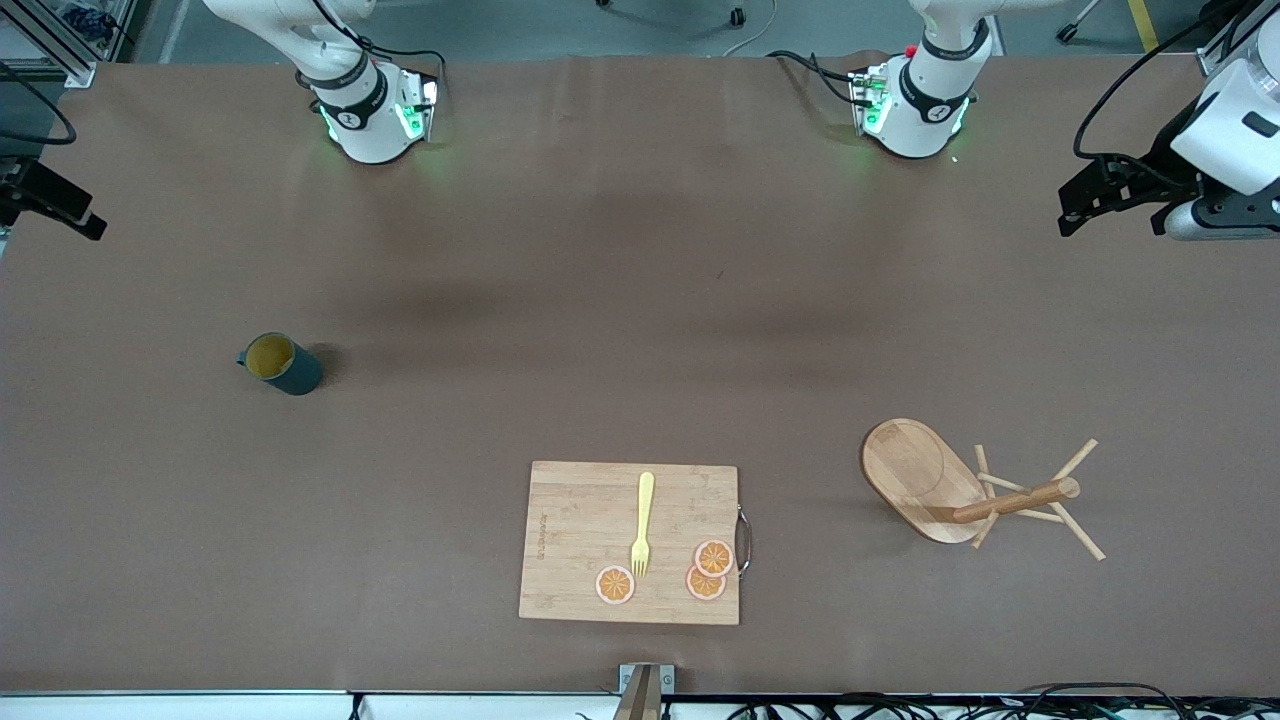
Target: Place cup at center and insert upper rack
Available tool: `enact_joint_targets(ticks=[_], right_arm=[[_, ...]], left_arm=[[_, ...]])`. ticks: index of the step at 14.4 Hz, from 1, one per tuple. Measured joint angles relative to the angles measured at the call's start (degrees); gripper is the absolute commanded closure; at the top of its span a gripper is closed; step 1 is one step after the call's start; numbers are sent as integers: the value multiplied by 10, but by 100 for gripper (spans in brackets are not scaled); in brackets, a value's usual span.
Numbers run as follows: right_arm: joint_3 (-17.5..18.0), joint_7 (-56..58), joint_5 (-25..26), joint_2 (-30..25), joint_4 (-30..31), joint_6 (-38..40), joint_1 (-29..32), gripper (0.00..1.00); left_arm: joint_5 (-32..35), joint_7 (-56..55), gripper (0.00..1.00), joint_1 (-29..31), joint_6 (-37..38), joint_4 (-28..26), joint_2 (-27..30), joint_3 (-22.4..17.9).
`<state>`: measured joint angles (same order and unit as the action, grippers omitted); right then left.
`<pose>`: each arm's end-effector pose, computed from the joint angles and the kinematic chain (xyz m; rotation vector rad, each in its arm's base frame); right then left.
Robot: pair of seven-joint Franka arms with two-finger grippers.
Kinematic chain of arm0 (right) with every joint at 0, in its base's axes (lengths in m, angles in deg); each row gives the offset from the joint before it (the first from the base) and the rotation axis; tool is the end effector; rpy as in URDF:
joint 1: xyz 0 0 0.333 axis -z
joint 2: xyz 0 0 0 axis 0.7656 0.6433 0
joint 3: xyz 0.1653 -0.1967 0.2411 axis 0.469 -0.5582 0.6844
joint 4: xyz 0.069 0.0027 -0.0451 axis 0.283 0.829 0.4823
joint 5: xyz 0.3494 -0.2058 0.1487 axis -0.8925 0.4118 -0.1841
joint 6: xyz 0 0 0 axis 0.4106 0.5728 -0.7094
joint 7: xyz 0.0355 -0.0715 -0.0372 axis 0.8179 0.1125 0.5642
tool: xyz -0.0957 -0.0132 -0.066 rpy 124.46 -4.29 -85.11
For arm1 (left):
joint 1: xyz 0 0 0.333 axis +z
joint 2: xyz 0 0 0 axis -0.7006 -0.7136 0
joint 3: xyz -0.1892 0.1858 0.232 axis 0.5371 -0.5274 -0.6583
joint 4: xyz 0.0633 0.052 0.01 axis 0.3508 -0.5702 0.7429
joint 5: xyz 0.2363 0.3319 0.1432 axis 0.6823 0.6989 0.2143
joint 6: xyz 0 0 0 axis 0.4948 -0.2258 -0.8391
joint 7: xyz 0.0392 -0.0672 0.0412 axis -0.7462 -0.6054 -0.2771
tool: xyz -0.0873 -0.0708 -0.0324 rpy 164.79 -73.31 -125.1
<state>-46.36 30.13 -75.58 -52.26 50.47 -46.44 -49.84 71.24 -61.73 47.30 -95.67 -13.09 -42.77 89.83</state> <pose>0.5486 -0.0515 0.6992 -3.1193 0.2972 -0.0053 0.5505 -0.0657 0.6649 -3.1243 0.0230 0.0145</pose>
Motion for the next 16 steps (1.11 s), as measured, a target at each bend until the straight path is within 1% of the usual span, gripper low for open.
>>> enact_joint_targets(ticks=[4, 9, 12, 14, 16], right_arm=[[1, 5, 1, -3, 1, 9, 0, 0], [2, 48, 2, -3, 1, 37, 0, 0], [0, 50, 5, -2, -1, 34, 0, 0], [-3, 50, 9, 15, 0, 8, 2, 0], [-5, 51, 10, 52, 2, -48, 10, 0]], left_arm=[[0, 0, 0, 0, 2, 0, -1, 0], [0, 0, 0, 3, 2, 5, -1, -3], [0, 0, 0, 3, 2, 6, -5, -6], [0, 0, 0, 4, 2, 6, -8, -7], [0, 0, 0, 2, 2, 8, -10, -6]])
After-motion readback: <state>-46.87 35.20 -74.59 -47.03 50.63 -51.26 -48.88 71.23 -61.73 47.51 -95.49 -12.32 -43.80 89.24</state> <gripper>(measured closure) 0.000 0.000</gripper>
